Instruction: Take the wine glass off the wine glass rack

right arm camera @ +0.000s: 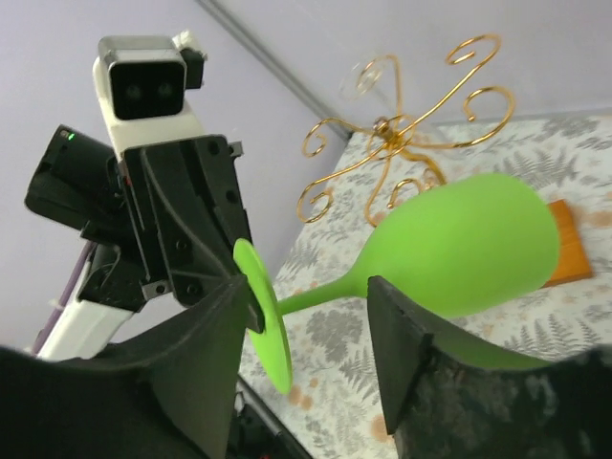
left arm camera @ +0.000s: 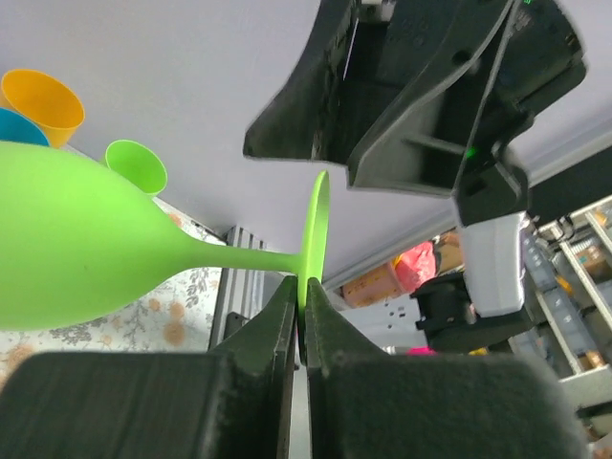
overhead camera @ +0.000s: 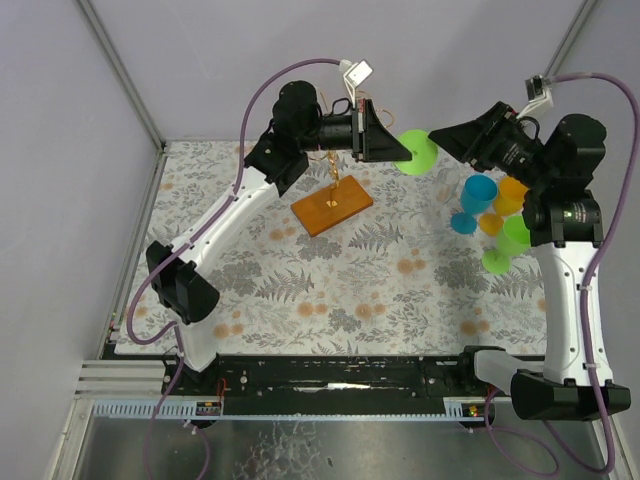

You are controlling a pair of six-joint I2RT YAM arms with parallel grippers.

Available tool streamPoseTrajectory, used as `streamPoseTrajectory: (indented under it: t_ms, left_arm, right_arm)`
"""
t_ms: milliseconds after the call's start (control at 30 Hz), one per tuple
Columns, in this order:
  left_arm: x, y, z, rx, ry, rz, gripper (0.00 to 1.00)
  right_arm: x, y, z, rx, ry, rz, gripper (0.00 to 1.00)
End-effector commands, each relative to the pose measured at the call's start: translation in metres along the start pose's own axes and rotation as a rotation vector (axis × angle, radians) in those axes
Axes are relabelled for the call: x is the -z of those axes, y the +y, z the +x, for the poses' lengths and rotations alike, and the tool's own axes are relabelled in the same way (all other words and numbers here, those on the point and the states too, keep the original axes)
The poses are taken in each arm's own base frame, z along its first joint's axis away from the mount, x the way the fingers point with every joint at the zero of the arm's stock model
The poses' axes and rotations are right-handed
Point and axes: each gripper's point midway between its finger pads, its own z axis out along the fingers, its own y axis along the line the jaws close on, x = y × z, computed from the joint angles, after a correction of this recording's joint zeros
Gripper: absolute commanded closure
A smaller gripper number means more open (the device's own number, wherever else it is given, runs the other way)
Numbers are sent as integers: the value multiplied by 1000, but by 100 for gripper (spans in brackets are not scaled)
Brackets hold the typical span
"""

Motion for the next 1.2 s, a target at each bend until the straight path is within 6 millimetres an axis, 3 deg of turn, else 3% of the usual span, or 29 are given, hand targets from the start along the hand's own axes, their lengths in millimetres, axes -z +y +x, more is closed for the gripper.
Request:
streamPoseTrajectory:
  t_ms: [0,100,200,333,533,767,967,1167]
  left_arm:
    - [1,-38,8,-189,57,97,100]
    - [-1,-39,25,-259,123,100,100]
    - [-4,-40,45,-375,184,89,100]
    - [-6,-37,75,-562,258,45,100]
    - [-3,1,111,-882,354,-101,100]
    - [-2,30,129,-1222,437,-192,100]
    - [-2,52,151,-1436,539,-213,100]
    - [3,75,175,-1625,644,-212,100]
  right_arm:
    - [15,4,-23,87,-83,122,35]
    - [17,2,-35,82,-113,177,26]
    - [17,-7,-42,56,-108,233,25]
    - [16,-22,-37,-5,-51,299,24]
    - [21,-39,-18,-24,47,374,12]
    - [31,-71,16,-51,183,486,11]
    - [33,-84,41,-74,283,489,3]
    - [33,-96,60,-96,342,483,3]
